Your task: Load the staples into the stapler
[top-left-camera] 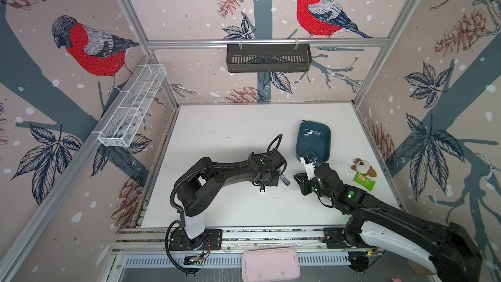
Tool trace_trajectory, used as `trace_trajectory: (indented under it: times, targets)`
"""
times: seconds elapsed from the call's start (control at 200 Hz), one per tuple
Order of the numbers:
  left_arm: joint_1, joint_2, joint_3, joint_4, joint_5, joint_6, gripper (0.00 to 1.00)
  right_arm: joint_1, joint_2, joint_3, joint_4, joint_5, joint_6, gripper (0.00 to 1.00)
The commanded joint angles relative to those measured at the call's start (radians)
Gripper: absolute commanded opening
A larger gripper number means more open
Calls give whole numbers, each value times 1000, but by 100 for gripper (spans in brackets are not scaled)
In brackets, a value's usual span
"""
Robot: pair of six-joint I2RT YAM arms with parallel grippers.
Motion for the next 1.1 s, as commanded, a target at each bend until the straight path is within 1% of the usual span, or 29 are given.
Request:
trace_trajectory:
  times: [0.0, 0.18, 0.245, 0.265, 0.315, 0.36, 0.42, 0.485, 0.6, 0.696, 0.821, 0.926, 1.091]
  targets:
    - [-3, -26, -14, -34, -18, -15, 0, -4, -1, 0, 42, -18, 4, 17]
    - [-2, -108, -36, -11, 12, -8, 0, -17, -16, 3, 54, -55, 9, 16]
    - [7, -160, -60, 25, 48, 6, 0, -39, -34, 6, 67, -96, 30, 15]
    - [12, -177, -69, 41, 64, 9, 0, -51, -38, 10, 71, -126, 41, 15]
    - [34, -224, -90, 100, 125, 22, 0, -90, -49, 16, 95, -212, 68, 15]
    - [61, -266, -138, 155, 181, 26, 0, -126, -58, 20, 129, -283, 96, 17]
    - [107, -320, -187, 234, 280, 32, 0, -162, -64, 28, 172, -360, 129, 20]
    - [152, -377, -231, 301, 359, 34, 0, -200, -65, 46, 204, -432, 159, 23]
    - [234, -451, -287, 407, 515, 27, 0, -278, -50, 56, 290, -582, 235, 25]
    - [292, -497, -331, 522, 634, -14, 0, -322, -20, 50, 407, -687, 322, 25]
    - [349, -536, -383, 685, 771, -95, 0, -329, 24, 59, 544, -752, 429, 25]
    - [379, -551, -430, 864, 860, -207, 0, -319, 68, 61, 675, -779, 523, 25]
    - [395, -551, -501, 1165, 932, -396, 0, -299, 126, 73, 811, -780, 607, 29]
